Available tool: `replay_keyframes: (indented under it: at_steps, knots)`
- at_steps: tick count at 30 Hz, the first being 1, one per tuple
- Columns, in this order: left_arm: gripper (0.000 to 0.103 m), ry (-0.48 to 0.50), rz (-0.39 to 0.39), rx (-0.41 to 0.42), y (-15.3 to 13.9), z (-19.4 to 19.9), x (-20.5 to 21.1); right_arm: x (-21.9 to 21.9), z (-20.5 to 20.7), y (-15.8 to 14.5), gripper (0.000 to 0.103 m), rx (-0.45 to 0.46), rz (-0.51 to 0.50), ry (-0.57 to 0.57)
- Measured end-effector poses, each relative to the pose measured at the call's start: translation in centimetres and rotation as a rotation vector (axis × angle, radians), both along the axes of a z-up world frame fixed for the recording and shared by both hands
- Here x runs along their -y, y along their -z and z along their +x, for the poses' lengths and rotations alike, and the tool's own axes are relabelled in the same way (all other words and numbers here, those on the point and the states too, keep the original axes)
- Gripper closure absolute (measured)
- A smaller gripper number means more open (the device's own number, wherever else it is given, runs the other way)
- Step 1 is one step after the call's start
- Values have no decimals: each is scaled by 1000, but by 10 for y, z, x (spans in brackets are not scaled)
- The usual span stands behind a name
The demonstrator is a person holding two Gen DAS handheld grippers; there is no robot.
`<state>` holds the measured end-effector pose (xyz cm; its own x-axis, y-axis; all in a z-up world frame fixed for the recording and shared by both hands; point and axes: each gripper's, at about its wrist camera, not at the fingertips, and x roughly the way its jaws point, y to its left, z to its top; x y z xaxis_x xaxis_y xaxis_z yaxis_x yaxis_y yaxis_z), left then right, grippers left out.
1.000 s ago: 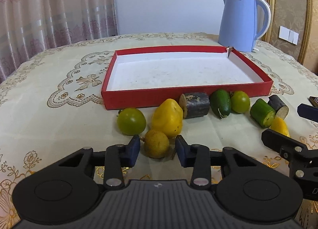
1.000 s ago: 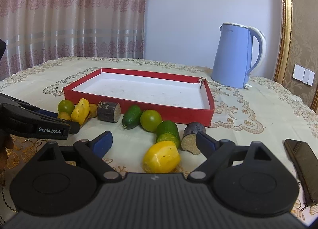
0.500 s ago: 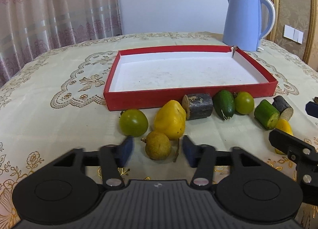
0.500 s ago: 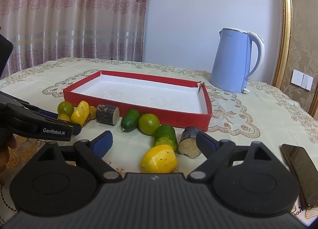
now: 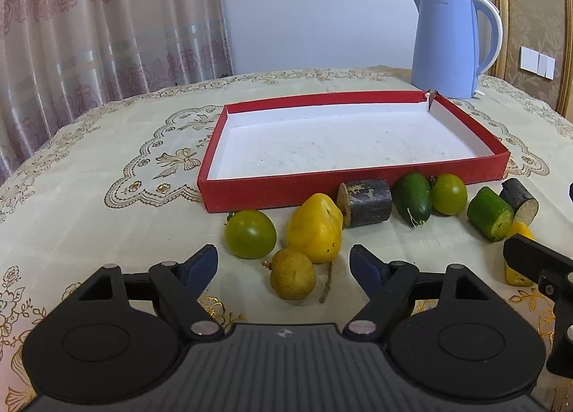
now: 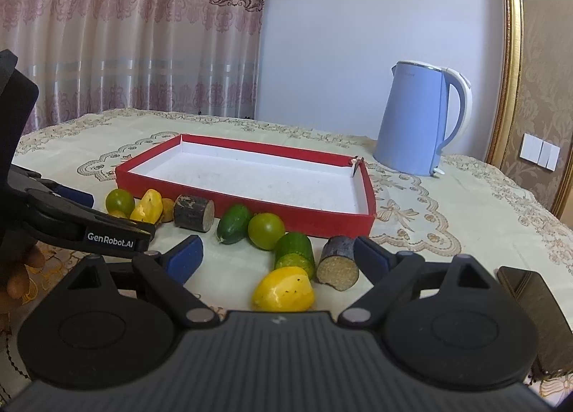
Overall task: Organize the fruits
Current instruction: 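Close the left gripper around the small yellow round fruit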
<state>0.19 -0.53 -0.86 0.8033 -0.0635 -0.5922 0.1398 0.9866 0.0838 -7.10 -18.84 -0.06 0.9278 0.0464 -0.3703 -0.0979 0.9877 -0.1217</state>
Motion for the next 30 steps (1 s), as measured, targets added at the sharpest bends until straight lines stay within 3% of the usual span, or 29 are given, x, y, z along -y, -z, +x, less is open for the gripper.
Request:
replay_keyframes:
  at_steps: [15, 16, 18, 22, 23, 30]
  knots:
    - [23, 17, -4, 4, 1, -2, 3, -2, -1, 0, 13, 4, -16, -11]
    - [27, 19, -5, 6, 0, -2, 3, -3, -1, 0, 13, 5, -16, -11]
    - [55, 28, -5, -5, 1, -2, 3, -2, -1, 0, 13, 4, -16, -10]
    - [65, 36, -18, -19, 3, -1, 3, -1, -2, 1, 13, 2, -10, -8]
    - [73, 33, -15, -12, 2, -2, 3, -1, -1, 1, 13, 0, -8, -8]
    - [74, 29, -20, -2, -2, -5, 1, 1, 0, 2, 15, -20, 2, -14]
